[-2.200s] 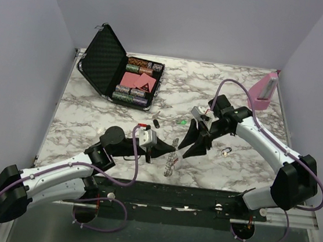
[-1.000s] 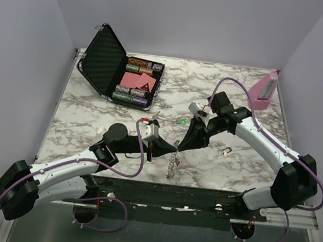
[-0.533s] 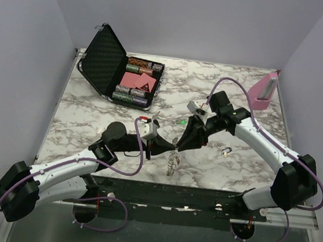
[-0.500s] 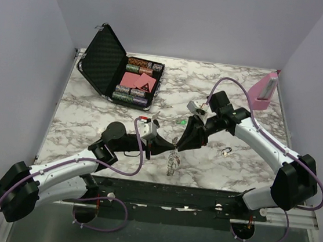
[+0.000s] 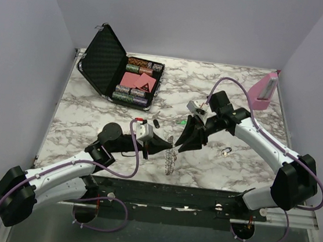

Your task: Put the keys on the keyring

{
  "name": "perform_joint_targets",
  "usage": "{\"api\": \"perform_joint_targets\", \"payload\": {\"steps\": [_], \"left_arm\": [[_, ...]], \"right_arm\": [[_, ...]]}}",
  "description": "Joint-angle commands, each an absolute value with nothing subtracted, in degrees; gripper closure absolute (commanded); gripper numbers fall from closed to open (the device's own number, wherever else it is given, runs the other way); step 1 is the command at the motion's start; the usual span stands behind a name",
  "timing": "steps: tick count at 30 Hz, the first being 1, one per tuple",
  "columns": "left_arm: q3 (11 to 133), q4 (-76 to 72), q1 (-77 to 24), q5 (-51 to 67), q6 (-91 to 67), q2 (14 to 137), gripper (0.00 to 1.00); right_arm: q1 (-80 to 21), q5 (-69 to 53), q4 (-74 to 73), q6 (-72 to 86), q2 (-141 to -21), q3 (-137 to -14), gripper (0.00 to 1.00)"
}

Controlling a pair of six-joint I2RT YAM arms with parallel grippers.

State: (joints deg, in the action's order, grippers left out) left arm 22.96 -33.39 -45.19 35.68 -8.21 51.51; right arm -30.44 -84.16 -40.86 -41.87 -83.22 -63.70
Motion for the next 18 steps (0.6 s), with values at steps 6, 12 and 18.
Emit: {"api": "perform_joint_targets", "payload": {"steps": [6,12,18], "left_arm": [[22.3,-34.4,-44.2,36.8,-6.9,50.2,1.00],[21.9,-30.8,-44.2,40.0,-0.4,48.3,1.00],[20.3,-23.0,-44.7,41.5,18.4,42.3,1.00]], "right_arm": [[-30.9,-94.0,-42.5,-42.6,-82.2,-64.2,0.62],[-30.1,-90.5,-47.6,-48.8,-82.0,-66.0,0.40],[-28.9,-89.3,-51.8,-53.8,-81.6,-66.7,0.37]]}}
